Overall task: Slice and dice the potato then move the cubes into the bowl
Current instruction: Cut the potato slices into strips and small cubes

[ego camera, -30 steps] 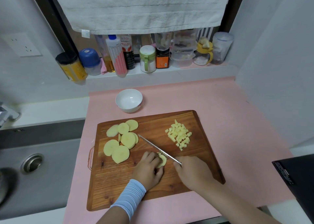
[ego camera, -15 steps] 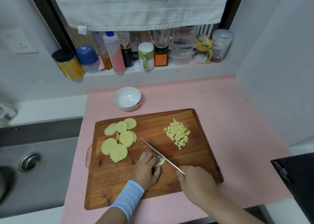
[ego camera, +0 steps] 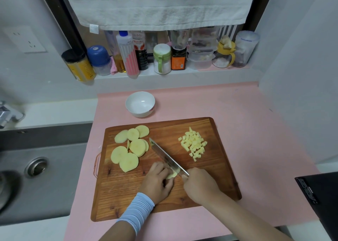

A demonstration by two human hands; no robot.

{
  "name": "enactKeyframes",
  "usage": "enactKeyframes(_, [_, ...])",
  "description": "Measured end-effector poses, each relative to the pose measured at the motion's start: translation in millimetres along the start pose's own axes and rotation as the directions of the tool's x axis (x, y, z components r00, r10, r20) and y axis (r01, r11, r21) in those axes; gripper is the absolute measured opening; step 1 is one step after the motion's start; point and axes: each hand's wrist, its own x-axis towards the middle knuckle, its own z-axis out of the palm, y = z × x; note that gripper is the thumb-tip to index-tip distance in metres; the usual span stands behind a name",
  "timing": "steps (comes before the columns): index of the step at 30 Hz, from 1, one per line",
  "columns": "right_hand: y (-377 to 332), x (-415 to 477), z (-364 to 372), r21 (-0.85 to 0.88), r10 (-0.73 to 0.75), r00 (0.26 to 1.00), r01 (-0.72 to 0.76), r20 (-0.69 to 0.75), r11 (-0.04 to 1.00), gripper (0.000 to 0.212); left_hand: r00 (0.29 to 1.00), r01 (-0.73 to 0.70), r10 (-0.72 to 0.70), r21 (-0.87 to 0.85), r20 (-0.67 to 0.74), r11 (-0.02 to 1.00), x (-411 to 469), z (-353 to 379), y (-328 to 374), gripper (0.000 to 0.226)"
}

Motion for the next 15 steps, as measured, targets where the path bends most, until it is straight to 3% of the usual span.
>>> enactKeyframes(7, [1.3,-0.2,-4.0,-0.031,-0.006,1.000,0.006,-0.002,1.000,0.027,1.000,-0.011,0.011,0.055,-0.013,0.998,-7.4,2.0,-1.1,0.010])
enactKeyframes(15, [1.1,-22.3,-5.0,-0.052,-0.034,0.999,0.032,-0.041,0.998,0.033,1.000,-0.007,0.006,-0.008,-0.023,1.000,-3.7,-1.3,2.0,0.009])
